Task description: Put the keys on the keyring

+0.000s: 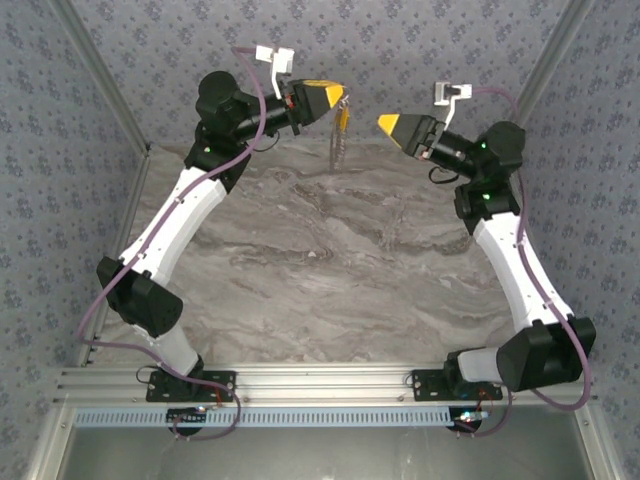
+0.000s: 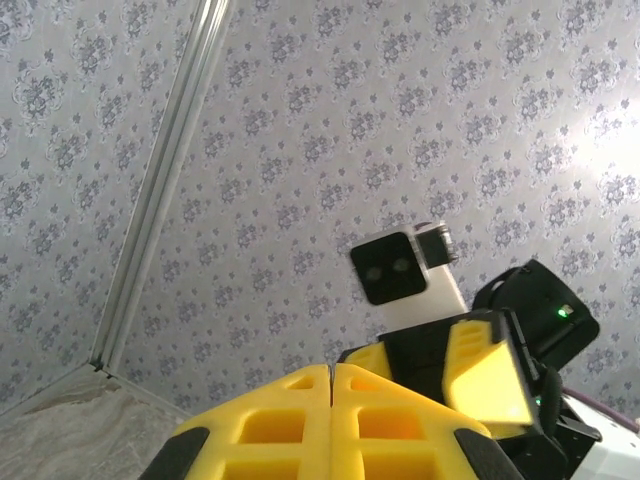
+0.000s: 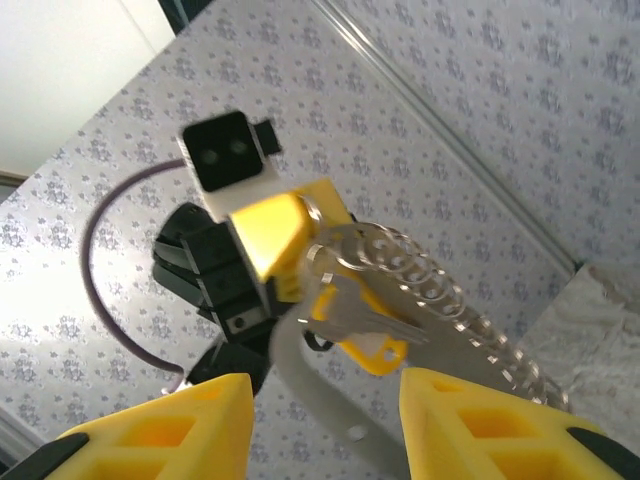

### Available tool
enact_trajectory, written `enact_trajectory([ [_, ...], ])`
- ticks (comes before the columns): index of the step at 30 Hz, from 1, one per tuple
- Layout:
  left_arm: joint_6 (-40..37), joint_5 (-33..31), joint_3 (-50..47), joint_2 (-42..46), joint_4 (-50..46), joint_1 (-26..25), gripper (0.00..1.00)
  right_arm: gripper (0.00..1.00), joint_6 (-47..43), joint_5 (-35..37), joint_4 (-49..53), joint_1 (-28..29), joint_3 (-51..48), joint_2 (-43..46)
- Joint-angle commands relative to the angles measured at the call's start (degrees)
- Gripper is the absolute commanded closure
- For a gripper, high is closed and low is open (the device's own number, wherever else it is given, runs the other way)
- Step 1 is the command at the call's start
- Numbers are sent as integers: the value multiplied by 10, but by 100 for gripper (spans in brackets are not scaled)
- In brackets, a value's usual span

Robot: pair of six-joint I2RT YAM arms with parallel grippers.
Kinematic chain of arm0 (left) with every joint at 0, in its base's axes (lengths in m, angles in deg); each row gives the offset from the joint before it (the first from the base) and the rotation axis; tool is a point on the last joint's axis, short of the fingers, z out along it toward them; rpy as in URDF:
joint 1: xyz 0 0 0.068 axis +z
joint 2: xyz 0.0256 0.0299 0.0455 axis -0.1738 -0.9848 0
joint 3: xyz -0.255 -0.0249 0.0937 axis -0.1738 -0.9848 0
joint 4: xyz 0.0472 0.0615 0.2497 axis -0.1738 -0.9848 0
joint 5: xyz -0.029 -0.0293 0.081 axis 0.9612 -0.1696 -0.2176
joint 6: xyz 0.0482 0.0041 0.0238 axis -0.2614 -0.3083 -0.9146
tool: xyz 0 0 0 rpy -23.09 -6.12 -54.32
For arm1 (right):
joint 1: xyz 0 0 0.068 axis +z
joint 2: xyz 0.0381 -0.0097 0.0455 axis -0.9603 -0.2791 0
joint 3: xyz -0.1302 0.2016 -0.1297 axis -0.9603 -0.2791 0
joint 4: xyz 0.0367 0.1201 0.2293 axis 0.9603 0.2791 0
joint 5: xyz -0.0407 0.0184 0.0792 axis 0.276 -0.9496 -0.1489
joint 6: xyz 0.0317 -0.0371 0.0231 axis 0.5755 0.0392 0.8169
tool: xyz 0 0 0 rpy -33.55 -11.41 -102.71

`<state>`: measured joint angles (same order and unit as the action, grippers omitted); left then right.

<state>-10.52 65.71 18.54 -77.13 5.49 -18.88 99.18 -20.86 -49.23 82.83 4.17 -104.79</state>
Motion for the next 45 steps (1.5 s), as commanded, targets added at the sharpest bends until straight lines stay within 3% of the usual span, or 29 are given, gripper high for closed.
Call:
enact_trajectory([
  [1,28,-13,-2,22,60,0,100,55,5,42,-24,-2,19,5],
  [13,81,-42,-40,27,116,-1,100,54,-3,107,-57,60,113,-75],
  [31,82,-46,-55,37,123,-6,100,57,-12,127,-54,98,136,-123],
  [38,83,-46,-56,35,124,-7,100,65,-11,119,-50,106,156,-139],
  [45,82,-46,-57,35,124,-7,100,89,-9,111,-45,110,164,-147],
])
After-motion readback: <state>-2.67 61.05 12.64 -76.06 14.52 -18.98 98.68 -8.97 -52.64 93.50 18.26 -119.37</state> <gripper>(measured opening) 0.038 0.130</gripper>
